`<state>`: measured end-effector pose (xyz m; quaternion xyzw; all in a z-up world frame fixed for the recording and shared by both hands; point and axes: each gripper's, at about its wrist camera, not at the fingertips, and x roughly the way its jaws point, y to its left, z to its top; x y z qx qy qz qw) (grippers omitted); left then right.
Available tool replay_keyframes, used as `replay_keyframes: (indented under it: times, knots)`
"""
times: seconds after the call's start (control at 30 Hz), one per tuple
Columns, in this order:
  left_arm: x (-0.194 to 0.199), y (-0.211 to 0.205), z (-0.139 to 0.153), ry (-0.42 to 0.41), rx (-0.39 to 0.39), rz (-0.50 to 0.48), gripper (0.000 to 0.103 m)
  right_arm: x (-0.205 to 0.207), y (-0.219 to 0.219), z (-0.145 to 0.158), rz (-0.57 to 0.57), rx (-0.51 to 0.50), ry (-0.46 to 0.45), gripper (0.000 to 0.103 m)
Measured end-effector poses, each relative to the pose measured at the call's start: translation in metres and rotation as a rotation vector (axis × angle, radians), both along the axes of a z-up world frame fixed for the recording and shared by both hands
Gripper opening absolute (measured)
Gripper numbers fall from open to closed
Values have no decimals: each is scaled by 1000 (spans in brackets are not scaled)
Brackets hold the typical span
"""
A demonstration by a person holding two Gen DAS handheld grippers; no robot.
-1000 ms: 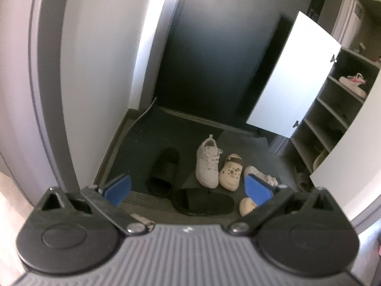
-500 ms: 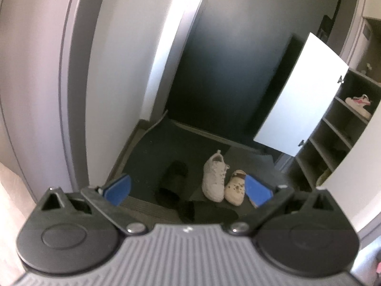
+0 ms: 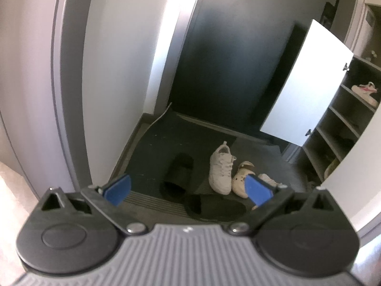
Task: Organize scattered shoes
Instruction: 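Lift the sneaker with the right tool, set it down and open, then grasp the red-tongued sneaker heel again with the right tool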
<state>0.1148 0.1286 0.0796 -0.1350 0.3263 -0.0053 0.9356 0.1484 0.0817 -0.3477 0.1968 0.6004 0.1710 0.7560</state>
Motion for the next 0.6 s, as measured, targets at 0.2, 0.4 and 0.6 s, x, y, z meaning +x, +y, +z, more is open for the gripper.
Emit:
replay_keyframes:
  times: [0.2,0.4,0.6]
  knots:
    - [-4,-23,4,-37,86,-57,103,-29,-10,21,28,19,-87,82]
    - [-2,-33,-2,-3,16,-76,103,-75,-45,58,22,-130,-328,82]
    - [-4,-48,-8,23,36,-102,103,-112,-105,74,-127,-324,-433,82]
